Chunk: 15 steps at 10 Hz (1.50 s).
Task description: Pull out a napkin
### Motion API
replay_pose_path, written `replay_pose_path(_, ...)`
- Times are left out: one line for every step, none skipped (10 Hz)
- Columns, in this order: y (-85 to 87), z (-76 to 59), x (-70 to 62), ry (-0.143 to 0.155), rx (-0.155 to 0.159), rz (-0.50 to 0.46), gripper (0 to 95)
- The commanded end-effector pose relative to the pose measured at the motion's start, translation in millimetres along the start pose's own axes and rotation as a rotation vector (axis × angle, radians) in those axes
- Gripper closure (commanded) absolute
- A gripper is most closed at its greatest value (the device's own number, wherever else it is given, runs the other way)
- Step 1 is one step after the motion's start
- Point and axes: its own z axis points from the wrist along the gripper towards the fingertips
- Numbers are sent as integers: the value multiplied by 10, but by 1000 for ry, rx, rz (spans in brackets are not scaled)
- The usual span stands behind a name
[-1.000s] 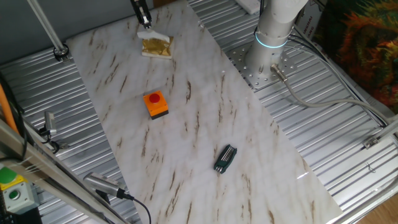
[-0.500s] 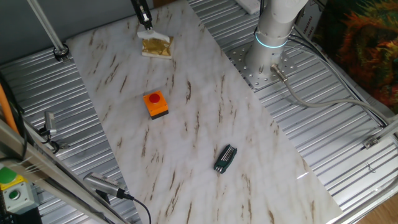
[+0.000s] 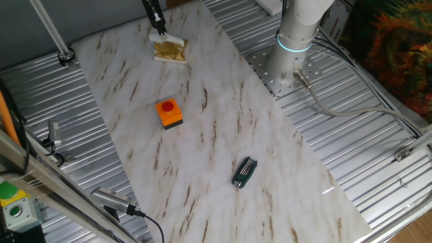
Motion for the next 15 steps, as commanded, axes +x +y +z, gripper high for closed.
replay_pose_path(-6,22,-17,-1,-1,-1,0)
replay_pose_path(-10,34,-22,-1,-1,0,0)
replay_pose_path(-15,51,-27,0,1,4,190)
replay_pose_path(-16,56,-29,1,-2,10,190)
replay_pose_path(-18,63,-31,1,-1,11,190)
replay_pose_path(-24,85,-39,1,-3,11,190)
replay_pose_path(-28,104,-44,1,-3,10,190)
replay_pose_path(-35,132,-53,1,-3,11,190)
replay_pose_path(-40,153,-59,0,-4,10,380)
replay_pose_path(-41,158,-60,0,-3,11,380)
replay_pose_path(-40,157,-60,1,-2,12,380)
replay_pose_path(-39,158,-60,2,0,14,570)
replay_pose_path(-38,158,-60,2,-1,7,760)
replay_pose_path(-37,159,-60,2,-2,5,950)
replay_pose_path(-36,160,-60,2,0,5,950)
